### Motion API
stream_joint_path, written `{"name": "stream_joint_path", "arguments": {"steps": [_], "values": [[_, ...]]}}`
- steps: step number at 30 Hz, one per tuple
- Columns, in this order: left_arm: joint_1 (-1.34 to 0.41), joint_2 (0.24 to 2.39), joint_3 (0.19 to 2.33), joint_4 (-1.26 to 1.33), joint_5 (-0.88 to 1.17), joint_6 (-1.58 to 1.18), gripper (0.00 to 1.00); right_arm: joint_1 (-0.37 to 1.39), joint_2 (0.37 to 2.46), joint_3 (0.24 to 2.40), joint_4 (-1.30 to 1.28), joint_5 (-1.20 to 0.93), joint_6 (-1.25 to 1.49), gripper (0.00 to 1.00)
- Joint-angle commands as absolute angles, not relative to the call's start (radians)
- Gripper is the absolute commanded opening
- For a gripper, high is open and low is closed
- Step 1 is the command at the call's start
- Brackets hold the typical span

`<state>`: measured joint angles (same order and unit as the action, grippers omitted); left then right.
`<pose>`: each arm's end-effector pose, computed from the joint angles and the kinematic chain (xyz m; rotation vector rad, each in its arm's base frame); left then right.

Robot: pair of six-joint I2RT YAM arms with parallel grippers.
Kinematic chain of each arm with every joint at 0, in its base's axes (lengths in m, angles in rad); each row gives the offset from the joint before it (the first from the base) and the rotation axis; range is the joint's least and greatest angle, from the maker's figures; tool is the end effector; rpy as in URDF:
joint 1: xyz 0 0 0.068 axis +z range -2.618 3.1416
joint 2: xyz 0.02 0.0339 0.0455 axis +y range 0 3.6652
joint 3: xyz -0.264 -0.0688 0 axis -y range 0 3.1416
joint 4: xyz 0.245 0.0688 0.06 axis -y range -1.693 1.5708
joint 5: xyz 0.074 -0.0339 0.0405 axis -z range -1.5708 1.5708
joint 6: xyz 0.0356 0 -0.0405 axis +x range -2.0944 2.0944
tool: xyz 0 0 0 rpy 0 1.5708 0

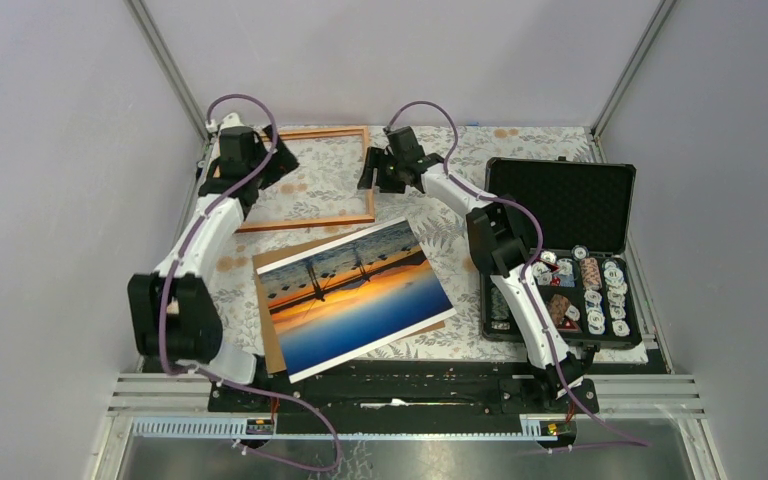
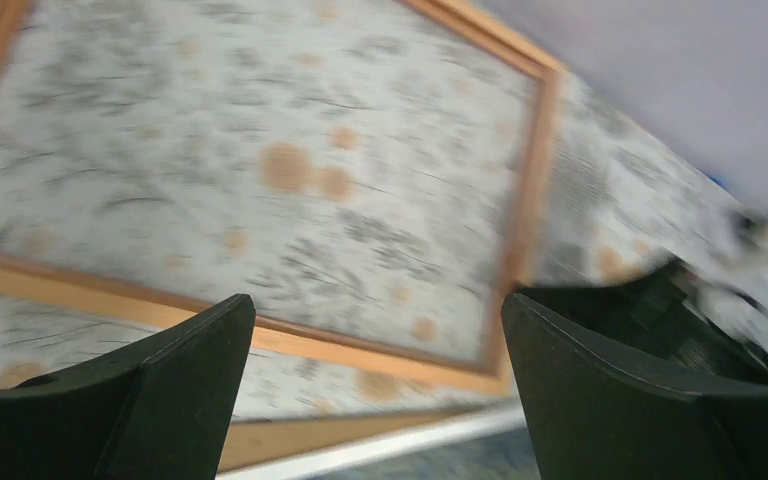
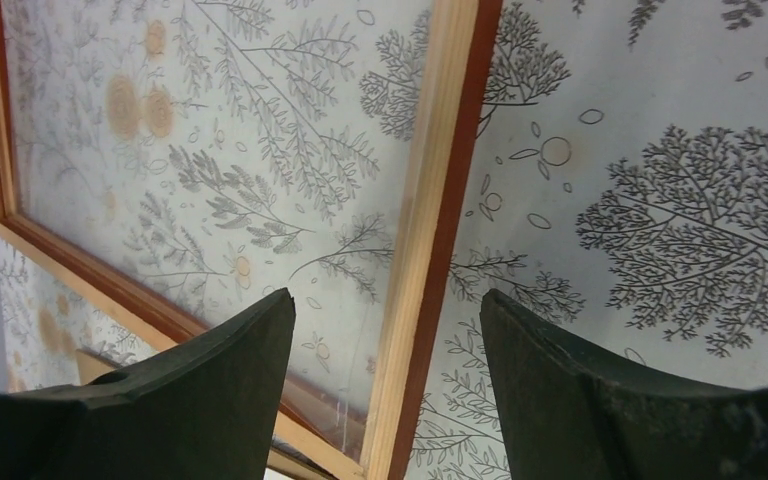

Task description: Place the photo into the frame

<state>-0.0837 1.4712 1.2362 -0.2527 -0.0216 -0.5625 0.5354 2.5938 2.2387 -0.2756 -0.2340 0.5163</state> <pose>0.3417 -0.0279 0.3261 -0.5063 2.0173 -0.3759 0.4978 0.3049 0.1580 -0.1599 2.3068 0.8233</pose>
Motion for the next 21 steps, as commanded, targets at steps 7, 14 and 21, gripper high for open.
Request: {"name": "stream_joint_path", "arguments": {"steps": [7, 14, 21], "values": [[0.197, 1.734, 1.302, -0.037, -0.278, -0.588, 0.99, 0.522, 2.614, 2.261, -0.223, -0.348, 0.523, 0.79], [0.339, 1.954, 1.415, 0.039, -0.051, -0.652, 0.99, 0.493, 2.625, 2.250, -0.189, -0.400, 0.538, 0.83], [0.368, 2.089, 1.457, 0.056, -0.056, -0.692, 0.99, 0.482, 2.635, 2.251, -0.156, -0.446, 0.566, 0.83]]}}
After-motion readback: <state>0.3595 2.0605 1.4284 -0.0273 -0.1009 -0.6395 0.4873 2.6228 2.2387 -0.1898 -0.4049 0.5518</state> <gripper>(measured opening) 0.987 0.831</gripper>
